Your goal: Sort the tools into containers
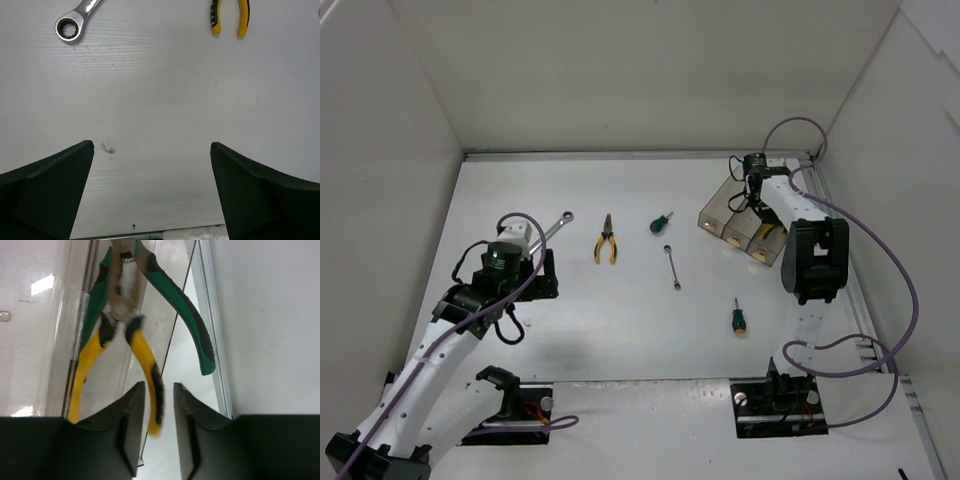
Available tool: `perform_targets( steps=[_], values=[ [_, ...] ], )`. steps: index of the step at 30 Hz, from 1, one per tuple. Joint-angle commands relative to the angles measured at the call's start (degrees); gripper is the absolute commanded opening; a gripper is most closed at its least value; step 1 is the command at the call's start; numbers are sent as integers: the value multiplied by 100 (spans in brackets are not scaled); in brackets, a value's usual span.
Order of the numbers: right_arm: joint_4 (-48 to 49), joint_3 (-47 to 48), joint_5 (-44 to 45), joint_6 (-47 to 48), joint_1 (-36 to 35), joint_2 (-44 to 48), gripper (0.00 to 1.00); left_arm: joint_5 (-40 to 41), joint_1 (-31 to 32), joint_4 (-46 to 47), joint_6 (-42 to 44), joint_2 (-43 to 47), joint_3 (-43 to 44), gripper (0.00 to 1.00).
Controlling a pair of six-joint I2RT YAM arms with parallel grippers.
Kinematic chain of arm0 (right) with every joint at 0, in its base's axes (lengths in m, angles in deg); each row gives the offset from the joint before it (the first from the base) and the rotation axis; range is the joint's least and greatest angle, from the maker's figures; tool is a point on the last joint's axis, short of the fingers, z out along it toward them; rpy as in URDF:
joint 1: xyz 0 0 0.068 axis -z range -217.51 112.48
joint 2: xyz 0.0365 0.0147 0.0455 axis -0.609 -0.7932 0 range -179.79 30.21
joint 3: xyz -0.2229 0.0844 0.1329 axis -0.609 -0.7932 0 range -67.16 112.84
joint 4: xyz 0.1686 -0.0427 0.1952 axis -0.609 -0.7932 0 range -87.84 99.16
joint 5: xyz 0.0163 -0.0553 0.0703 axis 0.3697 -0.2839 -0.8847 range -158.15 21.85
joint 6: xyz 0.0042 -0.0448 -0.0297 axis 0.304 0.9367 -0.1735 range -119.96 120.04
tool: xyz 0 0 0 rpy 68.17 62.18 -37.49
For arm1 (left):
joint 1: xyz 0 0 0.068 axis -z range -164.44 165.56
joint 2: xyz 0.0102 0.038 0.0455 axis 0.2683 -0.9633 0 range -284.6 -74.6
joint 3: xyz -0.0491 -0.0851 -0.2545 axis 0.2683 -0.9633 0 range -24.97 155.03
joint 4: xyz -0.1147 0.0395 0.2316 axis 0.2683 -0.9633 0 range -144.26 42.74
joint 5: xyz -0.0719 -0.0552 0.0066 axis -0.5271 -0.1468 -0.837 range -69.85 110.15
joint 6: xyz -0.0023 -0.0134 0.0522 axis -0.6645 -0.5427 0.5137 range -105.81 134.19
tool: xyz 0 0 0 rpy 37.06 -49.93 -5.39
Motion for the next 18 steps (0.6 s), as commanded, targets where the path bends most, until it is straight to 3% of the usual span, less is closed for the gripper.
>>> perform_targets(
  steps=[1,10,13,18],
  values=[
    [-48,442,474,-155,-263,50,29,27,-38,182,43,-17,84,100],
    [-365,636,220,-339,-283,66,52,19,-38,173,26,36,66,100],
    [-400,627,-323,-488,-344,653,61,-7,-38,191,26,1,66,100],
    [-383,496,-1212,-656,-564,1560,66,-16,-38,252,34,-218,162,100]
  ],
)
